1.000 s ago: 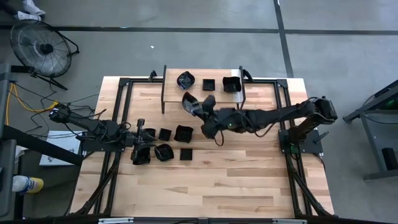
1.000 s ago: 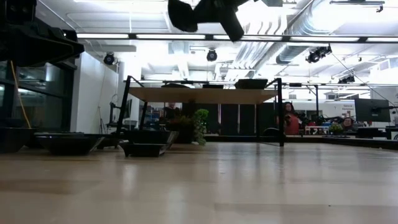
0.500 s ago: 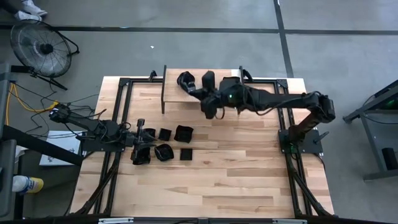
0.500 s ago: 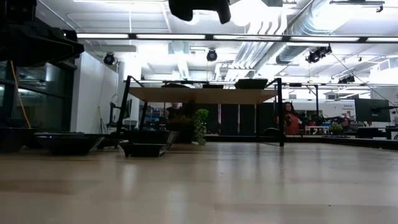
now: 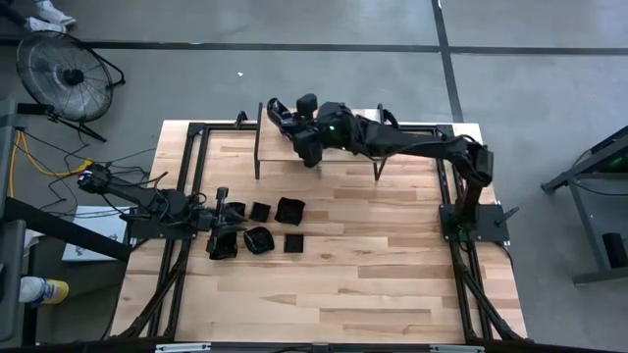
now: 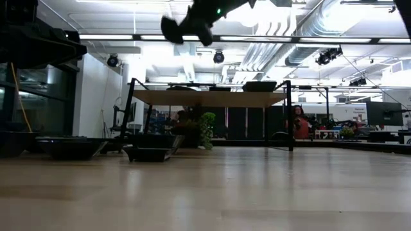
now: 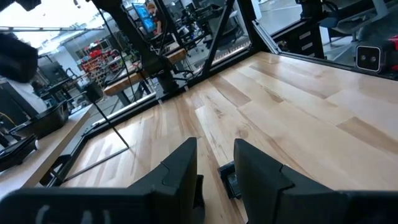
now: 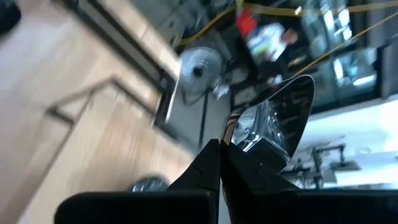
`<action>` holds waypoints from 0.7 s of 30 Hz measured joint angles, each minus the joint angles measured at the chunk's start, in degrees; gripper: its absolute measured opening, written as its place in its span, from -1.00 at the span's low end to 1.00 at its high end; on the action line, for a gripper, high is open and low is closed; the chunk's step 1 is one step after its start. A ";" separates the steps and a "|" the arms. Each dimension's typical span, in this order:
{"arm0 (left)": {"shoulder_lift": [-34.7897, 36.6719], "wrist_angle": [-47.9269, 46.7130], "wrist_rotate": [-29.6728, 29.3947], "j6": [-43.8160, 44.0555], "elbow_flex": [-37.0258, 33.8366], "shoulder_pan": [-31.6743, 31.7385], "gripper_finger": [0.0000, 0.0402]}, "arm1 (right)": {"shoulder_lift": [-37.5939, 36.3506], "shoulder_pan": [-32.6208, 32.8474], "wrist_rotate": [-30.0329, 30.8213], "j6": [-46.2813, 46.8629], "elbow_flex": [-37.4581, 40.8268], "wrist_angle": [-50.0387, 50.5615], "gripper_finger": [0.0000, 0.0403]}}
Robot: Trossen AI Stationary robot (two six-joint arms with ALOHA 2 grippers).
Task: Pick & Place Mini shaped plates
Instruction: Stack the leaf shaped plate on top of the other leaf shaped plate on the shelf
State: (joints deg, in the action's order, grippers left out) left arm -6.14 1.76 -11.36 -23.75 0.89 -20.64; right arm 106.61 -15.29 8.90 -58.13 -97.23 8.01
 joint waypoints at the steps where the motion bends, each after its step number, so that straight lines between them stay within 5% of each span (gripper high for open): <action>1: -0.01 0.01 -0.02 0.00 0.00 0.00 -0.49 | 0.63 -0.51 0.19 -0.42 -0.40 1.22 -0.99; 21: 0.01 0.02 0.01 0.00 0.00 0.00 -0.49 | 7.35 -7.58 -3.31 -3.18 -0.97 8.81 -0.98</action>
State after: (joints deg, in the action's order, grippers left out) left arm -6.13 1.78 -11.35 -23.75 0.89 -20.64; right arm 113.96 -22.87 5.59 -61.31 -98.19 16.82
